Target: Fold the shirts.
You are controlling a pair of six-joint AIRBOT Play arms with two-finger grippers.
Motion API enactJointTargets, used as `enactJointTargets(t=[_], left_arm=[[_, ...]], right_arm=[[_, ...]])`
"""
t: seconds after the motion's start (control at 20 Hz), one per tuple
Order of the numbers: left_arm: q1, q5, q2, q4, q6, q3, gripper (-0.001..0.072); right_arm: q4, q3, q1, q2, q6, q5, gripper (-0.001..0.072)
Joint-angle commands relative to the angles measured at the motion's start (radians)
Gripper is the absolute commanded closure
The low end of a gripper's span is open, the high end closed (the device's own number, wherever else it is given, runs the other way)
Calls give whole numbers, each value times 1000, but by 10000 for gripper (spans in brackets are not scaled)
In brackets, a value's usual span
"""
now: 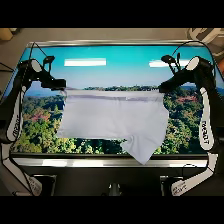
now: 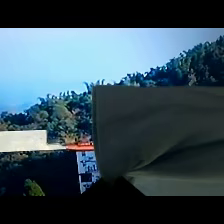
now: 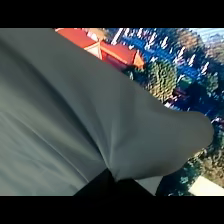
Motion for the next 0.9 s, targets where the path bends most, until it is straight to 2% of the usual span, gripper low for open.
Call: enactJointTargets(t=[0.0,0.25,0.3,0.35,0.4,0.45,0.5,0.65,0.7,0.75,0.85], left_arm=[[4,-192,-8,-35,40,-30,683],[-6,-212,-19,-71,40,-121,683],[-5,-216,-24,-92,40,-122,659],[-3,-228,-23,-98,39,-120,552],[0,-266,-21,-95,26,-108,351],[11,-306,-18,-94,13,-89,196],[24,-338,-9,-94,13,-77,158],[78,-410,61,-94,-47,-93,166],[92,-420,96,-94,-47,-132,167],[106,-410,144,-94,-47,-200,166],[128,-343,253,-93,-43,-410,166]], right_arm=[[-43,-40,2,-6,56,151,689],[-8,-125,2,-35,146,147,688],[0,-125,2,-33,145,127,632],[7,-123,1,-27,143,100,400],[16,-107,-4,-17,130,126,170],[13,-87,-12,0,101,162,157],[-4,-70,-26,20,81,204,156],[-54,-66,-119,91,74,353,163],[-72,-70,-162,109,72,401,188],[-93,-89,-197,132,73,431,219],[-119,-172,-234,200,71,420,223]])
